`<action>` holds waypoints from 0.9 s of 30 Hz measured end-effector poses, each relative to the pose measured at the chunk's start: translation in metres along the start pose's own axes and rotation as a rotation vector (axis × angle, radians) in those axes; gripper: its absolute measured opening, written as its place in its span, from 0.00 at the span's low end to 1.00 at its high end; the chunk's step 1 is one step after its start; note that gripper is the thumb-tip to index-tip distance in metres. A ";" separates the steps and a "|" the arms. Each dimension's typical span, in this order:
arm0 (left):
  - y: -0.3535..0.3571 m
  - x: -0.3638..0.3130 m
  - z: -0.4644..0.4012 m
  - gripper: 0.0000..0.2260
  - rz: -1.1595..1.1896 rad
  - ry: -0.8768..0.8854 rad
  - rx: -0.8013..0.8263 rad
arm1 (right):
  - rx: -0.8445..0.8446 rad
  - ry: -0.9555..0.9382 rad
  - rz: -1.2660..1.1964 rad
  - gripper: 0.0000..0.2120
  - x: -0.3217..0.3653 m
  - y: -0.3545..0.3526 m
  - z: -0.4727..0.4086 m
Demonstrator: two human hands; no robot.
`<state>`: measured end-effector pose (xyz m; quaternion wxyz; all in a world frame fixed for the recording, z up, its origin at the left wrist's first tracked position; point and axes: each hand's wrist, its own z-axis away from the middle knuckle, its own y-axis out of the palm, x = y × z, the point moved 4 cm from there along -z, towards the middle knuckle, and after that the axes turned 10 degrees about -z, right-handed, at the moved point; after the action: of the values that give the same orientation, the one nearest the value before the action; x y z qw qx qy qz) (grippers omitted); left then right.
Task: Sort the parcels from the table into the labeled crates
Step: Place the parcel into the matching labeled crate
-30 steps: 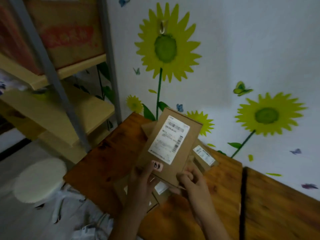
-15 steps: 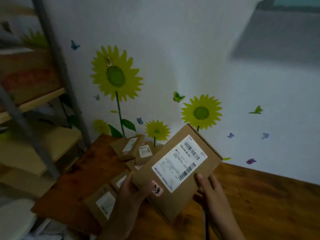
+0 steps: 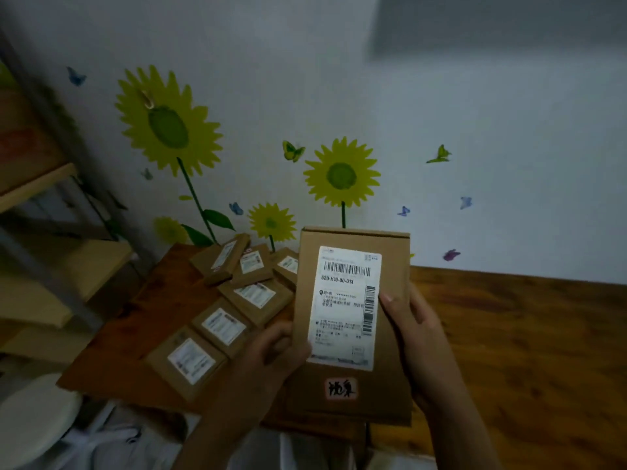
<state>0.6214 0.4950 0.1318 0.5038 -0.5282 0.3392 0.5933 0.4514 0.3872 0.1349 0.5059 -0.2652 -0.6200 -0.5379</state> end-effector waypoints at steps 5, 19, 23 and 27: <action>0.017 -0.022 -0.003 0.11 -0.031 0.085 -0.130 | 0.077 0.038 0.106 0.19 -0.004 -0.017 0.014; 0.018 -0.031 -0.012 0.04 0.046 0.109 -0.326 | 0.204 0.031 0.144 0.30 -0.010 -0.020 0.028; 0.018 -0.029 -0.010 0.06 0.053 0.117 -0.341 | 0.209 0.029 0.122 0.29 -0.010 -0.018 0.030; 0.019 -0.031 -0.008 0.08 0.083 0.136 -0.315 | 0.219 0.020 0.111 0.29 -0.009 -0.017 0.029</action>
<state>0.6038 0.4750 0.1577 0.3659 -0.6251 0.2967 0.6224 0.4295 0.4118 0.1225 0.5668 -0.2367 -0.6546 -0.4407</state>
